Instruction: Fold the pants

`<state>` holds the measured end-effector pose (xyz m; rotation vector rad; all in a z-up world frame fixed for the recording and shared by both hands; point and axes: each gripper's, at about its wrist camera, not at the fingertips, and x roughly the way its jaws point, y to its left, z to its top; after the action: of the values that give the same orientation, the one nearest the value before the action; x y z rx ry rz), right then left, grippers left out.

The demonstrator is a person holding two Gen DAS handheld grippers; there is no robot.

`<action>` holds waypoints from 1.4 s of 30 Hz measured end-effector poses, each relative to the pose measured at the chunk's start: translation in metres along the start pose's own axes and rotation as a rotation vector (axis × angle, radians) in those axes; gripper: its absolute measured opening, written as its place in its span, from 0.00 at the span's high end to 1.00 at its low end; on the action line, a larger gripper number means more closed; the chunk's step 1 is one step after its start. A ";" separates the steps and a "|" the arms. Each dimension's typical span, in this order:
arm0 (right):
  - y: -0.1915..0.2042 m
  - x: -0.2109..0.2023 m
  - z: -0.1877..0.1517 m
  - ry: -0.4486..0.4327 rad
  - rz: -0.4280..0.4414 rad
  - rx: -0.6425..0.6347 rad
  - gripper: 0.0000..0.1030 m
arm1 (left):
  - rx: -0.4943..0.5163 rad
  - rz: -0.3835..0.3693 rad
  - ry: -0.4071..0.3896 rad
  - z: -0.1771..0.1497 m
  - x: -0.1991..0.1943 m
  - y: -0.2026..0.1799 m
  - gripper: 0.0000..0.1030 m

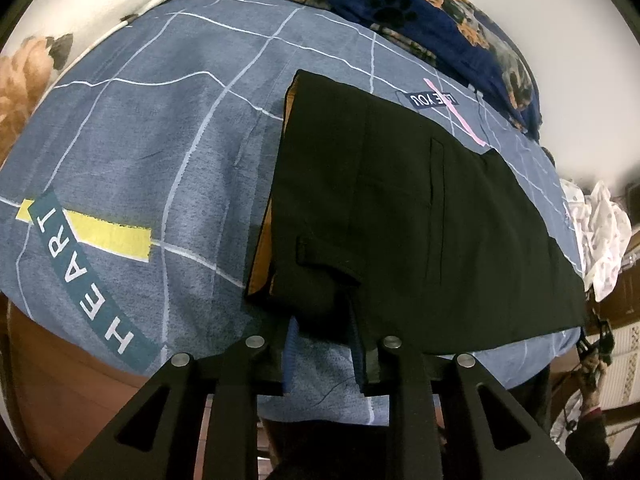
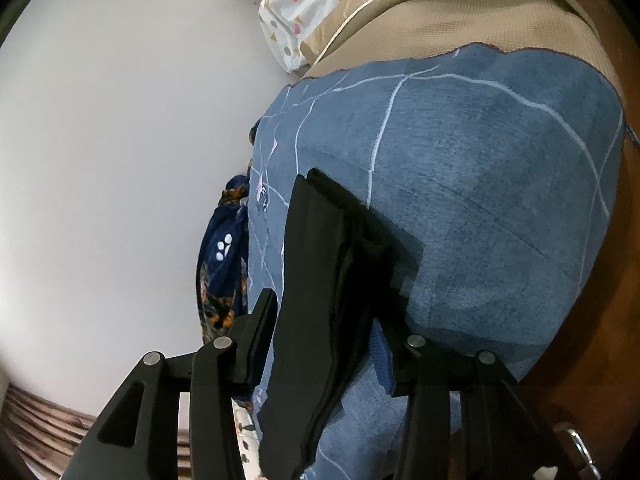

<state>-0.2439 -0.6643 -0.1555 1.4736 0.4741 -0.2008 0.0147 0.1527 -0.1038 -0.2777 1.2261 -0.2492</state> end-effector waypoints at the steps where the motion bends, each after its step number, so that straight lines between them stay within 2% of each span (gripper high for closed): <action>1: 0.002 0.002 0.000 0.002 -0.008 -0.009 0.59 | 0.004 0.003 0.000 0.000 0.000 -0.001 0.75; 5: 0.012 0.012 -0.002 0.006 -0.043 -0.057 0.60 | 0.030 0.018 0.000 -0.002 0.001 -0.005 0.70; 6: 0.017 0.015 -0.004 0.007 -0.078 -0.081 0.64 | 0.039 0.025 0.000 -0.002 0.001 -0.007 0.69; 7: 0.021 0.019 -0.005 0.010 -0.132 -0.115 0.76 | 0.044 0.028 0.000 -0.003 0.001 -0.008 0.68; 8: 0.023 0.022 -0.006 0.015 -0.167 -0.135 0.83 | 0.053 0.034 -0.001 -0.003 0.002 -0.010 0.67; 9: 0.025 0.025 -0.007 0.015 -0.188 -0.149 0.86 | 0.060 0.037 -0.002 -0.004 0.002 -0.011 0.66; 14: 0.041 0.028 -0.012 -0.010 -0.244 -0.195 0.87 | 0.072 0.039 -0.004 -0.004 0.002 -0.012 0.64; 19: 0.075 0.031 -0.026 -0.017 -0.196 -0.269 0.87 | 0.041 0.013 -0.003 -0.003 0.002 -0.008 0.64; 26: 0.118 0.046 -0.057 0.033 -0.146 -0.368 0.87 | 0.018 -0.009 -0.006 -0.003 0.000 -0.005 0.64; 33: 0.133 0.066 -0.087 0.093 -0.151 -0.428 0.87 | 0.006 -0.024 -0.004 -0.002 0.000 -0.005 0.60; 42: 0.140 0.101 -0.128 0.196 -0.161 -0.479 0.87 | 0.036 0.003 -0.006 -0.004 0.000 -0.010 0.58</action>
<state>-0.1195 -0.5088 -0.0754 0.9894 0.7449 -0.0613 0.0108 0.1433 -0.1020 -0.2455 1.2150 -0.2674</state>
